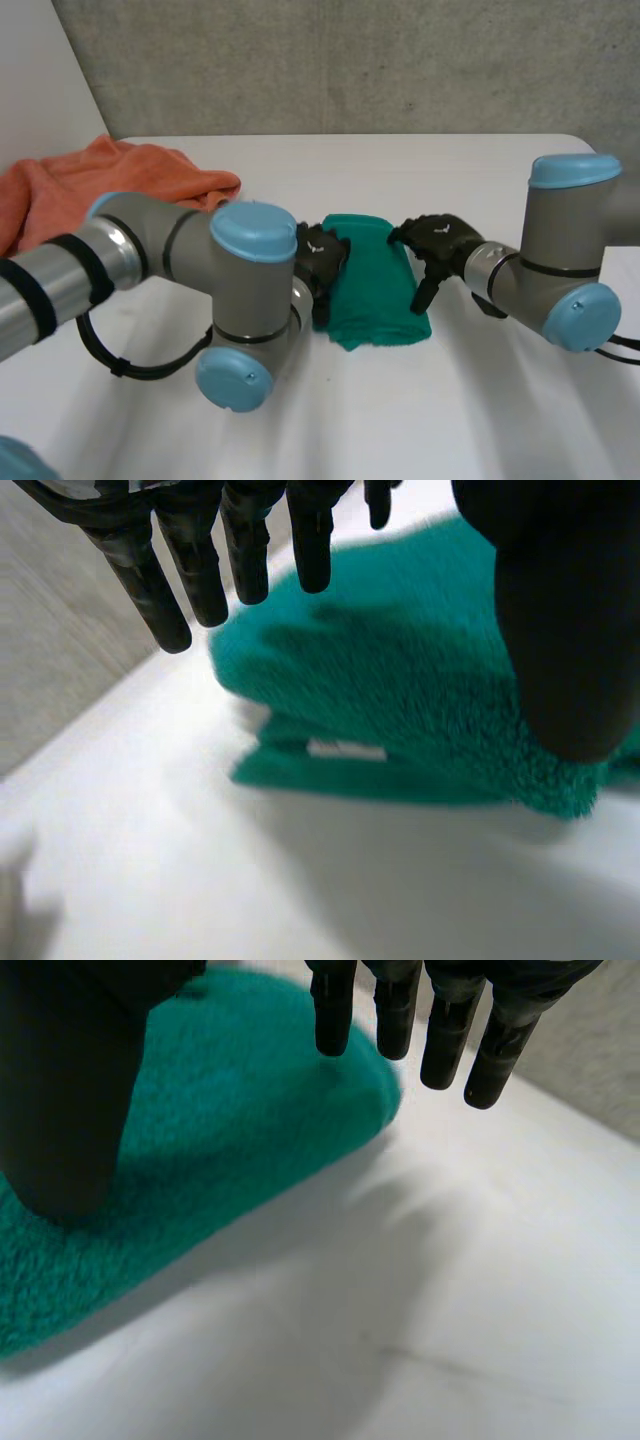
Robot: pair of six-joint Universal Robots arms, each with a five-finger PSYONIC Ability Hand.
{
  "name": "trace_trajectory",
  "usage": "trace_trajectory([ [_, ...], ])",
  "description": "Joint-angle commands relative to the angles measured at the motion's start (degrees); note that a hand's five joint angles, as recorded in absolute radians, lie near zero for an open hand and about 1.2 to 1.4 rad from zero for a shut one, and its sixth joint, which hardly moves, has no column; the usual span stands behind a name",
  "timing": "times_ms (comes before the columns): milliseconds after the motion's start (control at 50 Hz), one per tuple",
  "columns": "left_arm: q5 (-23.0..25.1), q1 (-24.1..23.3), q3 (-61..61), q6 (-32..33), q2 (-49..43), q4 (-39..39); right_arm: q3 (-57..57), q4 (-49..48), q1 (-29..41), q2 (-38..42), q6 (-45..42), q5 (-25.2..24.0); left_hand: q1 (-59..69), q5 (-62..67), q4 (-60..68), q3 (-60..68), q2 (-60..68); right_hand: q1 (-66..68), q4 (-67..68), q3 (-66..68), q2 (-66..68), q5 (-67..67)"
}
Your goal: Fold the laundry.
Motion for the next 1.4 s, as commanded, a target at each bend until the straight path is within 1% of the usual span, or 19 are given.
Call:
trace_trajectory([
  [20,1.1,1.7,-2.6,-0.8,8.4,1.0,10.1,-8.7,-0.7,-11.6,9.6,3.8,-1.0,-0.5,-1.4,-1.6,-1.3,-0.6,-2.9,-1.9,-2.3,-3.2],
  [80,4.5,3.0,-4.3,-1.0,11.7,1.1,14.3,-11.6,-1.1,-13.7,14.0,4.6,-1.2,-0.7,-1.6,-1.8,-1.5,-0.6,-2.9,-1.9,-2.3,-3.2],
  [100,7.4,3.4,-5.3,-1.0,13.7,1.0,16.8,-12.2,-1.7,-14.4,16.2,4.5,-1.2,-0.7,-1.6,-1.8,-1.5,-0.6,-2.9,-1.9,-2.3,-3.2],
  [160,13.0,4.6,-7.3,-1.1,16.9,0.6,20.7,-12.0,-3.1,-14.7,18.9,3.9,-1.2,-0.7,-1.6,-1.8,-1.5,-0.6,-2.9,-1.9,-2.3,-3.2],
  [180,16.9,5.5,-8.9,-1.3,19.0,0.5,23.2,-12.1,-3.7,-14.8,20.0,3.3,-1.2,-0.7,-1.6,-1.8,-1.5,-0.6,-2.9,-1.9,-2.3,-3.2],
  [240,22.8,7.5,-11.2,-2.2,21.7,0.3,25.9,-12.8,-4.0,-14.7,20.4,1.8,-1.3,-0.9,-1.7,-2.0,-1.7,-0.6,-2.9,-1.9,-2.3,-3.2],
  [260,26.1,8.5,-12.4,-3.1,23.0,0.2,27.0,-13.1,-3.8,-14.2,20.1,0.4,-1.3,-0.9,-1.7,-2.0,-1.7,-0.6,-2.9,-1.9,-2.3,-3.2],
  [340,31.2,10.2,-13.6,-6.5,25.2,0.2,27.3,-15.2,-3.3,-11.9,21.0,-2.4,-1.3,-0.9,-1.7,-2.0,-1.7,-0.6,-2.9,-1.9,-2.3,-3.2],
  [420,31.6,10.5,-14.4,-9.1,26.3,0.2,26.8,-18.1,-2.4,-9.5,23.2,-2.6,-1.3,-0.9,-1.7,-2.0,-1.7,-0.6,-2.9,-1.9,-2.3,-3.2],
  [660,32.0,10.3,-16.6,-9.1,28.5,0.2,22.0,-21.3,1.8,-4.5,25.2,-2.2,-1.2,-0.7,-1.6,-1.8,-1.5,-0.6,-2.9,-1.9,-2.3,-3.2],
  [820,34.5,9.4,-16.9,-9.4,30.9,0.2,19.1,-22.0,2.4,-1.9,25.0,1.6,-0.8,-0.4,-1.2,-1.5,-1.2,4.7,2.3,3.4,3.0,2.1],
  [920,35.2,9.1,-16.9,-9.5,31.8,0.3,18.0,-23.7,2.3,-1.3,24.5,3.1,-0.8,-0.4,-1.2,-1.5,-1.2,20.2,17.8,18.8,18.5,17.5],
  [1000,35.1,9.1,-16.9,-9.5,31.9,0.3,17.4,-25.2,2.3,-0.9,24.1,3.7,-0.8,-0.4,-1.2,-1.5,-1.2,44.5,42.2,43.2,42.8,41.9],
  [1020,35.1,9.1,-17.0,-9.5,31.9,0.3,17.3,-25.6,2.3,-0.9,23.7,3.7,-0.8,-0.4,-1.2,-1.5,-1.2,59.9,57.5,58.6,58.2,57.3],
  [1040,35.0,9.1,-17.0,-9.5,31.9,0.3,17.3,-25.8,2.2,-1.0,23.5,3.7,-0.8,-0.4,-1.2,-1.5,-1.2,67.9,65.5,66.6,66.2,65.2],
  [1060,35.0,9.1,-17.0,-9.5,31.8,0.2,17.1,-25.9,2.2,-1.0,23.2,3.7,-0.8,-0.4,-1.2,-1.5,-1.2,69.4,67.0,68.1,67.7,66.8],
  [1140,35.0,9.2,-17.0,-9.5,31.8,0.2,14.5,-26.0,0.3,-0.9,21.5,3.4,-0.8,-0.4,-1.2,-1.5,-1.2,69.4,67.1,68.1,67.7,66.8],
  [1240,34.9,9.2,-17.0,-9.5,31.8,0.3,9.7,-25.8,-4.7,0.8,18.8,3.1,-0.8,-0.4,-1.2,-1.5,-1.2,69.4,67.1,68.1,67.7,66.8],
  [1400,34.7,9.2,-17.0,-9.3,31.8,0.3,-3.2,-24.0,-16.6,7.2,12.3,2.9,-0.8,-0.4,-1.2,-1.5,-1.2,69.4,67.1,68.1,67.7,66.8],
])
